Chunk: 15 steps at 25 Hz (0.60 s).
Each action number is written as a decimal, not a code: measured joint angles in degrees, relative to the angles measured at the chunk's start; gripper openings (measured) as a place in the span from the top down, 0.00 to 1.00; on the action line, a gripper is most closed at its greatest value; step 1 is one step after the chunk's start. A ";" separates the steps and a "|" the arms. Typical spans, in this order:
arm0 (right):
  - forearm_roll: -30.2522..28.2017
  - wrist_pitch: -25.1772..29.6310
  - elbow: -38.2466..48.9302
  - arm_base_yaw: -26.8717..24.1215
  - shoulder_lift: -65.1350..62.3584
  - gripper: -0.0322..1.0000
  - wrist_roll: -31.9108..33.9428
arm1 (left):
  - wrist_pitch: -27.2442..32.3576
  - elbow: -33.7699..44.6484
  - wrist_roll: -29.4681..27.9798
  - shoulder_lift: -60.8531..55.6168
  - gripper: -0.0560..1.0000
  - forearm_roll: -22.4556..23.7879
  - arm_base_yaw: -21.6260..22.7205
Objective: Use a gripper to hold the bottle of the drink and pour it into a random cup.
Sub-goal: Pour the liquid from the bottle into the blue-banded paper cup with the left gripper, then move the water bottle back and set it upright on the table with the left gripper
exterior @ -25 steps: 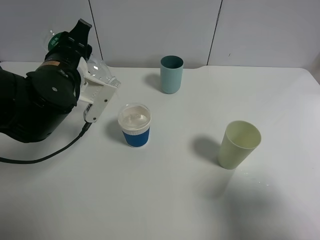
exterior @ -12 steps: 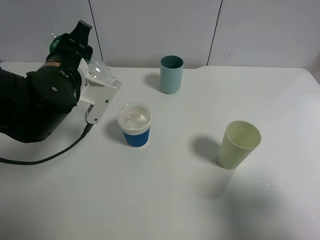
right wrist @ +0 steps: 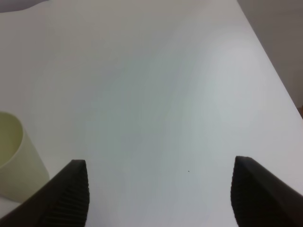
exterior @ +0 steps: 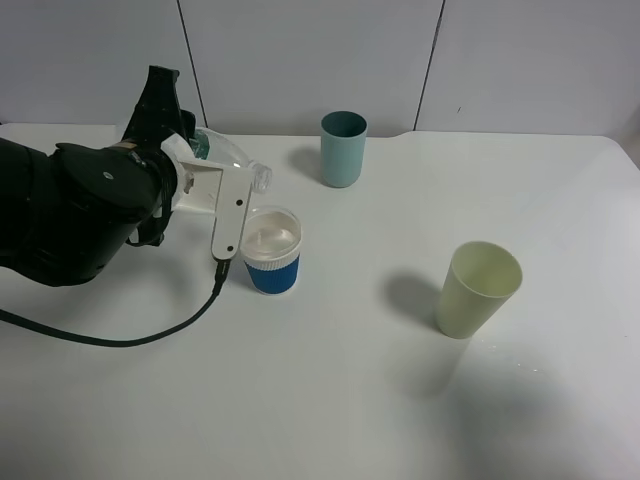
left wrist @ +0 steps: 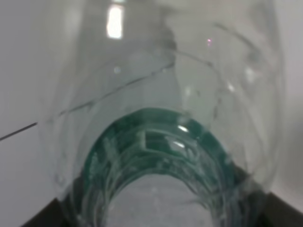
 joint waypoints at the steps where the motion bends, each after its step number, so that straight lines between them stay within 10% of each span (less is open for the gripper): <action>1: 0.00 0.00 0.00 0.00 0.00 0.35 0.00 | 0.83 0.00 -1.66 0.00 0.47 0.00 0.00; 9: 0.00 0.00 0.00 0.00 0.00 0.35 0.00 | 10.69 0.00 -18.16 -3.39 0.47 4.04 0.00; 15: 0.00 0.00 0.00 0.00 0.00 0.35 0.00 | 17.06 0.00 -41.79 -8.72 0.47 13.84 2.40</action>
